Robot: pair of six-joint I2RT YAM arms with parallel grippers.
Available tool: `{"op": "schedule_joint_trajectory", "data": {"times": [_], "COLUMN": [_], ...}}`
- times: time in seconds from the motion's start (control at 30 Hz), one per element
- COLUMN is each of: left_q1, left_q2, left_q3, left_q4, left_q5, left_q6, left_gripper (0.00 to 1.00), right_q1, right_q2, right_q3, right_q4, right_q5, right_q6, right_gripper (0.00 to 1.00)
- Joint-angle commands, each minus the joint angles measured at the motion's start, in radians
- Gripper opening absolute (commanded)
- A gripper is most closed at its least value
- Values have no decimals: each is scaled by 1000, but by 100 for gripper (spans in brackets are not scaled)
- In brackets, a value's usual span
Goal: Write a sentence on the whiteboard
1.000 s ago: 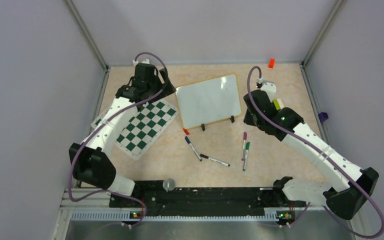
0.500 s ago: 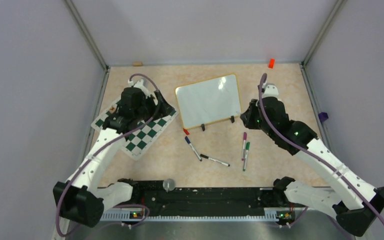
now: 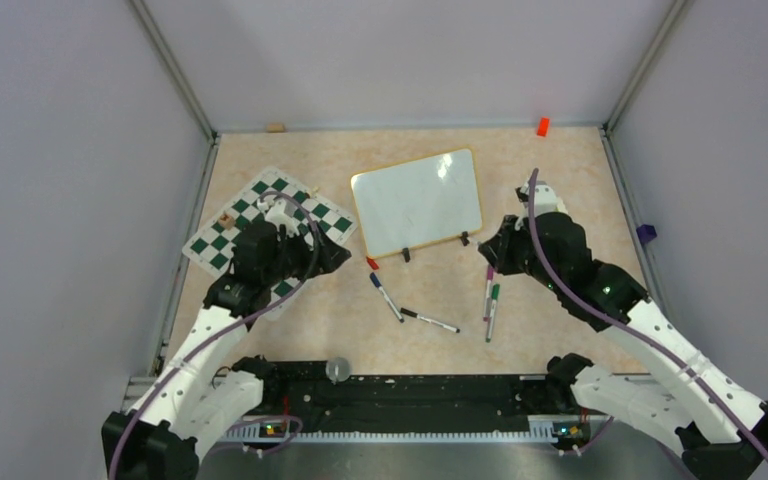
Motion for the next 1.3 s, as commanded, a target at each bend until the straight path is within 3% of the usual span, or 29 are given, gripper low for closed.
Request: {"op": "schedule_joint_trajectory", "data": {"times": [0.0,0.27,0.43,0.5,0.53,0.67,0.83,1.03,1.27], "left_q1": [4,4,4,4,4,5,18,36,108], "left_q2": [-59,-100,-100,-87,-77,7,162,358,344], "left_q3": [-27,-84,-144,-172,-194,-266,-166,-118,-182], "left_q4": [93,149,266,344,390,558,534,587,767], "left_q5": [2,-14,-17,-49,-66,-225,-233,-5,180], "left_q6": [30,0,9,26,34,57,114,129,170], "left_gripper": [84,88,89,94,98,99,99,97,96], "right_q1": [-10,-9,-10,-9,-9,-9,-9,-9,-8], "right_q2": [-50,-54,-23,-19,-18,-11,25,74,87], "right_q3": [-20,-14,-3,-6,-10,-16,-10,18,34], "right_q4": [44,21,34,56,67,96,114,146,188], "right_q5": [-10,-9,-25,-45,-50,-34,-12,-12,-26], "right_q6": [-38,-71,-87,-92,-91,-86,-96,-137,-183], "right_gripper": [0,0,0,0,0,0,0,0,0]}}
